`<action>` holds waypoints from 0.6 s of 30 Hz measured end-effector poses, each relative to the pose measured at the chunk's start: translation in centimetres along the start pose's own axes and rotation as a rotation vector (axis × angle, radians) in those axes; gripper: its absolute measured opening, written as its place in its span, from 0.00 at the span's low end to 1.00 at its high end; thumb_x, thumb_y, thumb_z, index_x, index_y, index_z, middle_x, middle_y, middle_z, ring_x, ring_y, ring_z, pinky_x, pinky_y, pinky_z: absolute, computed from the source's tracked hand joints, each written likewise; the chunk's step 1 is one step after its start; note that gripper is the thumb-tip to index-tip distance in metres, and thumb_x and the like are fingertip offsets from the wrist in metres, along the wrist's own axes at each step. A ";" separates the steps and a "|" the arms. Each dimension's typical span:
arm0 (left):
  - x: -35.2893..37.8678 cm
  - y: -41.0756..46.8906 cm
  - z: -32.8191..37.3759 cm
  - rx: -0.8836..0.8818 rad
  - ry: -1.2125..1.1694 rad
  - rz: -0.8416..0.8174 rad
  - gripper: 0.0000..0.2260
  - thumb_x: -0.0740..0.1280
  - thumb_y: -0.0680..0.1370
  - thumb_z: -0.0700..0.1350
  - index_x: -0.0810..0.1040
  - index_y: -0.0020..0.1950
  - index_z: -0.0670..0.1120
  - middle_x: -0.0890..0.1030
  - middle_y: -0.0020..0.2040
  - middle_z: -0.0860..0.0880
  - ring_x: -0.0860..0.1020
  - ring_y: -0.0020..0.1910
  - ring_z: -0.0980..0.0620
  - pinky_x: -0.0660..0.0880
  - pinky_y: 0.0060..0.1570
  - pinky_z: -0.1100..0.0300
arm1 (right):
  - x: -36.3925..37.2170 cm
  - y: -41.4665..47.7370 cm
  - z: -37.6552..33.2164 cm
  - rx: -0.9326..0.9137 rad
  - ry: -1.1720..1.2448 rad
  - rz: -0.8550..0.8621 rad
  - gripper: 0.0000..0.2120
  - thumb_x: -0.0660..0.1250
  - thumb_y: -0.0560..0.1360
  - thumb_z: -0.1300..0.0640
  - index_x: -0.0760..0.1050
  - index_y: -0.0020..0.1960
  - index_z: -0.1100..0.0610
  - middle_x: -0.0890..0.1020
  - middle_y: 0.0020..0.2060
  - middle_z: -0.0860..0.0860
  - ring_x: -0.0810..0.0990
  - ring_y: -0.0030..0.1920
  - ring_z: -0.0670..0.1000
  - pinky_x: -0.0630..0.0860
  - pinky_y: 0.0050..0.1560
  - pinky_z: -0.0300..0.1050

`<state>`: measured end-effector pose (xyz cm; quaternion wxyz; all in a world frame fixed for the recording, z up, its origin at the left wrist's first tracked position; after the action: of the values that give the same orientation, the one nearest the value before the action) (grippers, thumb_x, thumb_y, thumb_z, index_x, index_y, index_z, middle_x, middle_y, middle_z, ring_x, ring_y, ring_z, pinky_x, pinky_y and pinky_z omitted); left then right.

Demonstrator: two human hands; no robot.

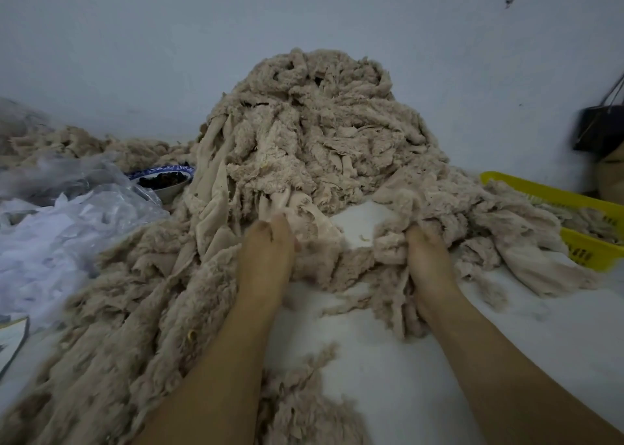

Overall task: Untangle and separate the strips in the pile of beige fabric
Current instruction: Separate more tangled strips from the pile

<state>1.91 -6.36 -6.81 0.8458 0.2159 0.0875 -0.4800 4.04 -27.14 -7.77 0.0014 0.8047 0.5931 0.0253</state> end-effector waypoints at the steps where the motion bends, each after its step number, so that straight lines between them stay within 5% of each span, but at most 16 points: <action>1: 0.3 0.0 -0.3 0.050 0.114 -0.011 0.22 0.57 0.81 0.54 0.79 0.37 0.42 0.81 0.46 0.47 0.78 0.43 0.45 0.74 0.38 0.53 | 0.4 -0.2 0.1 0.046 0.058 -0.073 0.13 0.59 0.82 0.51 0.81 0.55 0.53 0.86 0.47 0.51 0.85 0.48 0.53 0.80 0.51 0.50; 4: 0.5 -0.1 -0.4 0.198 0.370 0.121 0.06 0.67 0.77 0.46 0.76 0.44 0.44 0.67 0.56 0.49 0.70 0.57 0.46 0.72 0.56 0.48 | 0.9 -0.5 0.0 0.134 0.239 -0.185 0.12 0.62 0.81 0.49 0.80 0.61 0.51 0.87 0.49 0.51 0.86 0.50 0.53 0.82 0.53 0.54; 6: 0.6 -0.5 0.5 0.345 0.245 0.106 0.08 0.69 0.76 0.48 0.73 0.48 0.46 0.66 0.57 0.51 0.68 0.56 0.54 0.71 0.55 0.62 | 0.9 -0.5 -0.1 0.110 0.248 -0.195 0.12 0.63 0.81 0.49 0.78 0.61 0.51 0.87 0.46 0.49 0.86 0.47 0.51 0.84 0.45 0.49; 10: 2.3 -2.6 2.1 0.310 -0.037 -0.458 0.19 0.63 0.72 0.71 0.70 0.52 0.59 0.72 0.51 0.64 0.73 0.47 0.71 0.67 0.41 0.80 | 1.3 -1.1 -0.3 0.058 0.193 -0.236 0.09 0.62 0.81 0.52 0.79 0.56 0.52 0.87 0.41 0.51 0.87 0.42 0.52 0.82 0.35 0.44; 14: 2.6 -2.7 1.4 0.179 -0.144 -0.437 0.05 0.66 0.79 0.54 0.75 0.44 0.58 0.79 0.37 0.58 0.76 0.34 0.63 0.70 0.35 0.73 | 1.9 -1.7 -0.3 0.058 0.131 -0.283 0.10 0.63 0.80 0.51 0.81 0.48 0.52 0.87 0.39 0.51 0.86 0.39 0.50 0.81 0.35 0.41; 16: 2.3 -2.2 1.3 -0.011 -0.458 -0.443 0.07 0.65 0.81 0.48 0.80 0.51 0.60 0.84 0.48 0.57 0.83 0.47 0.55 0.79 0.52 0.58 | 2.0 -1.6 -0.3 0.077 0.157 -0.294 0.12 0.62 0.80 0.51 0.80 0.46 0.56 0.85 0.35 0.51 0.83 0.33 0.47 0.79 0.33 0.40; 18: 2.2 -2.0 1.3 -0.204 -0.715 -0.469 0.14 0.65 0.82 0.46 0.76 0.67 0.53 0.81 0.62 0.49 0.81 0.58 0.49 0.78 0.59 0.49 | 2.2 -1.7 -0.4 0.125 0.248 -0.336 0.12 0.61 0.81 0.52 0.79 0.46 0.57 0.83 0.32 0.52 0.79 0.30 0.47 0.77 0.33 0.41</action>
<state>1.30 -9.57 -6.96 0.7079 -0.0740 -0.1173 -0.6925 3.08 -24.58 -7.38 -0.1174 0.6839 0.7149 0.0866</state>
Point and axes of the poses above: each hand's wrist, its own y-axis towards the middle knuckle, its own x-axis out of the palm, z = x × y, the point moved 1 cm from there along y, towards the middle knuckle
